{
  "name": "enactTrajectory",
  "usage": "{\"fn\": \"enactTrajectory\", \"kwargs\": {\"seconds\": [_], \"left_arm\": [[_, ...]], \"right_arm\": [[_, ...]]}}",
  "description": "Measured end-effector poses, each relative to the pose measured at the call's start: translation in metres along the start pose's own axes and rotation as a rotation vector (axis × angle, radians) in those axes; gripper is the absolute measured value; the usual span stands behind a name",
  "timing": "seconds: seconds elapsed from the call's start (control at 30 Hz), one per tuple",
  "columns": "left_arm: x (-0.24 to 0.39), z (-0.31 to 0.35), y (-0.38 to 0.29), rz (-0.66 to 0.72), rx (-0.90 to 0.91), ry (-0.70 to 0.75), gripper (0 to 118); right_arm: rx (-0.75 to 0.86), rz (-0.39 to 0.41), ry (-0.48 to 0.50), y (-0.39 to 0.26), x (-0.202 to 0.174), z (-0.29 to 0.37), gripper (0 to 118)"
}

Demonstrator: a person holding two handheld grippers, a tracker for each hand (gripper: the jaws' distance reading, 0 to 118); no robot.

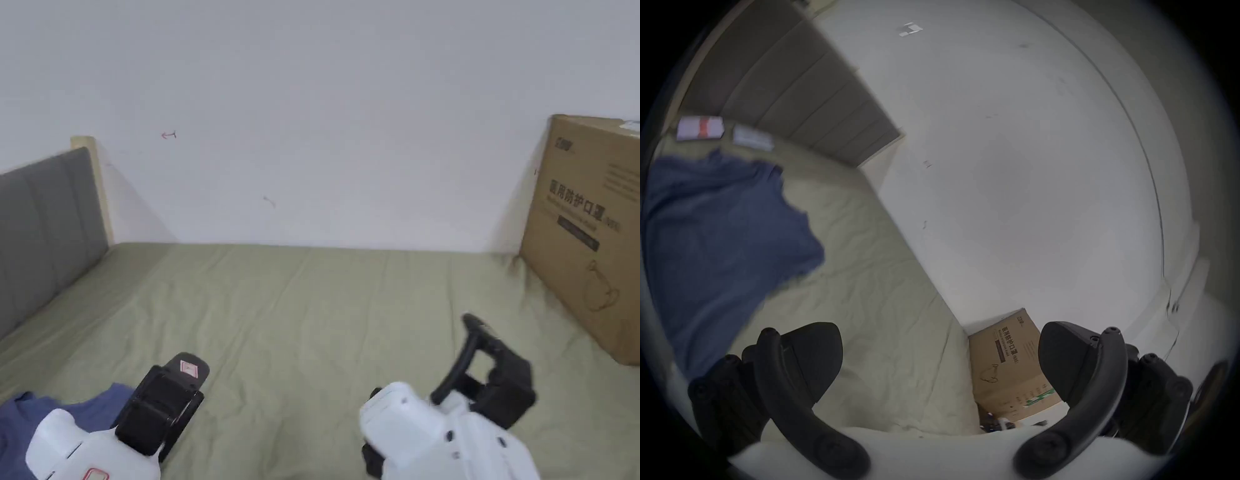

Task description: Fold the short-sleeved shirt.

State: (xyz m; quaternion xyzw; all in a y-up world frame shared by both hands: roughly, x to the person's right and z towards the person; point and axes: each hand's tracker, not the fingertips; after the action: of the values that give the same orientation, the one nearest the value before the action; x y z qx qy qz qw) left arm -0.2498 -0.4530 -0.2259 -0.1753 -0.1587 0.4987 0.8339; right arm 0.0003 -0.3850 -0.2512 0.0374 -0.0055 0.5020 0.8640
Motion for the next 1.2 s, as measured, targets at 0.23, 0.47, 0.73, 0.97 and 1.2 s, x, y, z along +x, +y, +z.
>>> {"fn": "enactTrajectory", "kwargs": {"seconds": [0.23,0.47,0.73,0.97,1.2], "left_arm": [[0.025,-0.009,0.021,-0.417,0.06,0.131,118],[0.078,-0.025,0.027,-1.129,0.211,0.162,118],[0.072,-0.026,0.021,-1.14,0.124,0.106,118],[0.076,-0.022,0.023,-1.17,0.163,0.091,64],[0.069,-0.024,0.031,-1.108,0.062,0.037,0]], "right_arm": [[-0.046,-0.442,0.106,0.004,0.015,-0.004,118],[-0.188,-1.041,0.019,-0.037,0.06,-0.012,118],[-0.236,-1.074,-0.022,-0.049,0.053,-0.002,118],[-0.17,-1.009,0.001,-0.028,0.063,0.001,114],[-0.174,-1.011,0.032,-0.034,0.052,-0.001,23]]}}
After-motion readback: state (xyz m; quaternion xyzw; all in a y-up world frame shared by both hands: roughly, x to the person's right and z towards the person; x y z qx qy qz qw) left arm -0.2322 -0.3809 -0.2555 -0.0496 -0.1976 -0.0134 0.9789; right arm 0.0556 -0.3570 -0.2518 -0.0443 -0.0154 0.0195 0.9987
